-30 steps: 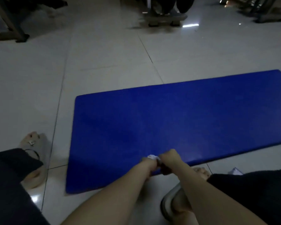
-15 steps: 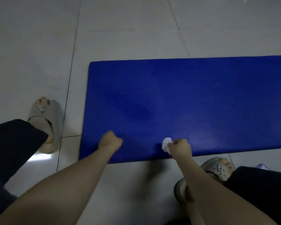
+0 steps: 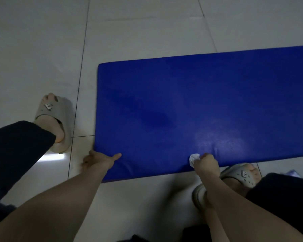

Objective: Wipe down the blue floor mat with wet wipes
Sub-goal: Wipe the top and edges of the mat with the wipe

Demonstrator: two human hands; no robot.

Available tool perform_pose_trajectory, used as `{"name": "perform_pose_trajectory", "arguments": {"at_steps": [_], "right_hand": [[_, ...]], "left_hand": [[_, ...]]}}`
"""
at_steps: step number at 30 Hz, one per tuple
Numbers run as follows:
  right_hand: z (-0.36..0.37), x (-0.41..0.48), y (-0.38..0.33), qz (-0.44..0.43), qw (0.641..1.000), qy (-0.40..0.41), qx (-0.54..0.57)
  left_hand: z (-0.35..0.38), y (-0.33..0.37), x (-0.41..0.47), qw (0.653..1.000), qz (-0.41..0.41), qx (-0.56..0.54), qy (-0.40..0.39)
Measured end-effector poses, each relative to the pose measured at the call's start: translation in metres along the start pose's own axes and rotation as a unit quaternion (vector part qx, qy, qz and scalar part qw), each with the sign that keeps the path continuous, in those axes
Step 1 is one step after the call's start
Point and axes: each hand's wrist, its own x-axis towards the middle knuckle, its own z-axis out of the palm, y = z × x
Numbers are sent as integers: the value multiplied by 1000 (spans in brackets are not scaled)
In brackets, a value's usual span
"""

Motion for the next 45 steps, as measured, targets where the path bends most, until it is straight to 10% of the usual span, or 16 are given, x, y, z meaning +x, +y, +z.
{"name": "perform_pose_trajectory", "arguments": {"at_steps": [8,13,18,35,45], "right_hand": [[3,-17,11,-33,999,-23,-32],[-5,-2,7,-2,1000,2,-25],[-10,14,14,-60,997,52,-15],[17,2,9,-53,997,57,3],[75,-68,-20,-253,963,-64,-71]], "left_hand": [[11,-30,19,980,-10,78,-180],[-8,8,-12,975,137,175,-21],[6,52,-24,917,288,246,-124],[17,73,-12,900,261,325,-129],[15,72,-15,901,262,320,-130]]}}
